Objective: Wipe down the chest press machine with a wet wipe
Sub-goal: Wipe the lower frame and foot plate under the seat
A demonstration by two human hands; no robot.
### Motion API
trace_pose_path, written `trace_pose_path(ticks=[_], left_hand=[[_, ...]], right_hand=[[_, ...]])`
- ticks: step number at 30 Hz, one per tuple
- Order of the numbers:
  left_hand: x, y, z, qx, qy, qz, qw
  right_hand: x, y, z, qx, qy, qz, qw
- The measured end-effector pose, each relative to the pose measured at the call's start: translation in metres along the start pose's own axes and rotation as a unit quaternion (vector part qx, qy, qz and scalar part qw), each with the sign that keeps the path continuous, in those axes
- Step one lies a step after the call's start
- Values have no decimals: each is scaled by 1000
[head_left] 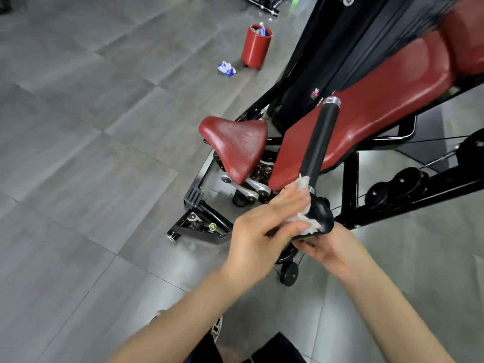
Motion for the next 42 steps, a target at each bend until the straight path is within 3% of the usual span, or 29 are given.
trace_pose_path(ticks=[1, 3, 6, 9, 13, 22, 29, 31, 36, 42], left_hand=[[-1, 2, -1, -41, 8, -55, 998], [3, -10, -2, -78, 18, -82, 993], [22, -59, 1, -5, -3, 80, 997], [40, -113, -7, 18, -84, 226, 970], [48, -150, -7, 38, -175, 307, 935], [4, -69, -2, 53, -132, 140, 980], [17, -104, 5, -42, -193, 175, 964], [14, -97, 6, -55, -179, 163, 969], [-10, -50, -2, 12, -137, 97, 986], [22, -119, 2, -78, -217, 181, 956]], right_hand=[[1, 0, -2, 6, 8, 3, 1000], [2, 1, -3, -8, 34, 10, 999], [5, 3, 2, -20, 81, 32, 996], [8, 9, -2, -42, 103, 52, 992], [10, 27, -8, -87, 143, 53, 985], [44, 60, -26, -260, 179, 81, 945], [64, 66, -46, -299, 182, 95, 932], [64, 68, -49, -294, 180, 101, 933], [64, 76, -50, -289, 171, 101, 936], [62, 84, -47, -241, 190, 58, 950]])
Point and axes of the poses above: each hand's wrist, its own x-axis away from the middle knuckle, its own z-axis out of the back of the hand, y = z × x, the point moved 8 cm from there along -x, towards the middle knuckle, and after that the axes turned 12 degrees about -x, right-handed, at the moved point
